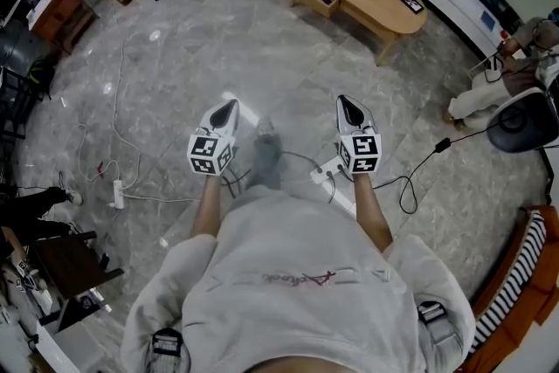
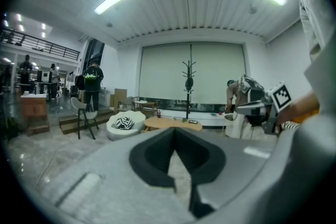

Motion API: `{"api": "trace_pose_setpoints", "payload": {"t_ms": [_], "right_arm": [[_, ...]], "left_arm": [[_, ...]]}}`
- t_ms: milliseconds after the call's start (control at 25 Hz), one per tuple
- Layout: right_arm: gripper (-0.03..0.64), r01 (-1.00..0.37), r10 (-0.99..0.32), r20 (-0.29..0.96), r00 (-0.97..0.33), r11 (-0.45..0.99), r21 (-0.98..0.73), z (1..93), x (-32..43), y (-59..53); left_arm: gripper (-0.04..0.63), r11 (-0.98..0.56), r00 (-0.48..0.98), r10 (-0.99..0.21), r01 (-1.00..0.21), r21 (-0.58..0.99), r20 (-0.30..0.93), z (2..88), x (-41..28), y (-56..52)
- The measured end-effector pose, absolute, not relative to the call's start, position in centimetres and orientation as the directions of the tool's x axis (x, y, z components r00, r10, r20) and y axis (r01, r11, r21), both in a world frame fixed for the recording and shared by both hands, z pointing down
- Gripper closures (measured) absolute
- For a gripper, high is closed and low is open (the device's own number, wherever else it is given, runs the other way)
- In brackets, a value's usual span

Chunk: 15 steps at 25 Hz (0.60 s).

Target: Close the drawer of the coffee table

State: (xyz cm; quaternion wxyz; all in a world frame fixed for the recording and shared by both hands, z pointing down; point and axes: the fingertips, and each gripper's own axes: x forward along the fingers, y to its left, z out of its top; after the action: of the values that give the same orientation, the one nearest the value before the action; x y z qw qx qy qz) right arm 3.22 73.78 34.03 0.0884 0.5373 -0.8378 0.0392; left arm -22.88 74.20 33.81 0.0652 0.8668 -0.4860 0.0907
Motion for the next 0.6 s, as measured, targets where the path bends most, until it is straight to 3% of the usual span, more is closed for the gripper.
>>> {"api": "trace_pose_setpoints", "payload": {"t_ms": [600], "right_arm": [[0.612, -0.903, -0.883, 0.229, -0.410, 0.428, 0.032, 35.7, -2.5, 50.6]], "left_arm": [[0.595, -0.530, 0.530, -0.813, -0.845, 0.071, 0.241, 36.3, -27.6, 51.7]]}}
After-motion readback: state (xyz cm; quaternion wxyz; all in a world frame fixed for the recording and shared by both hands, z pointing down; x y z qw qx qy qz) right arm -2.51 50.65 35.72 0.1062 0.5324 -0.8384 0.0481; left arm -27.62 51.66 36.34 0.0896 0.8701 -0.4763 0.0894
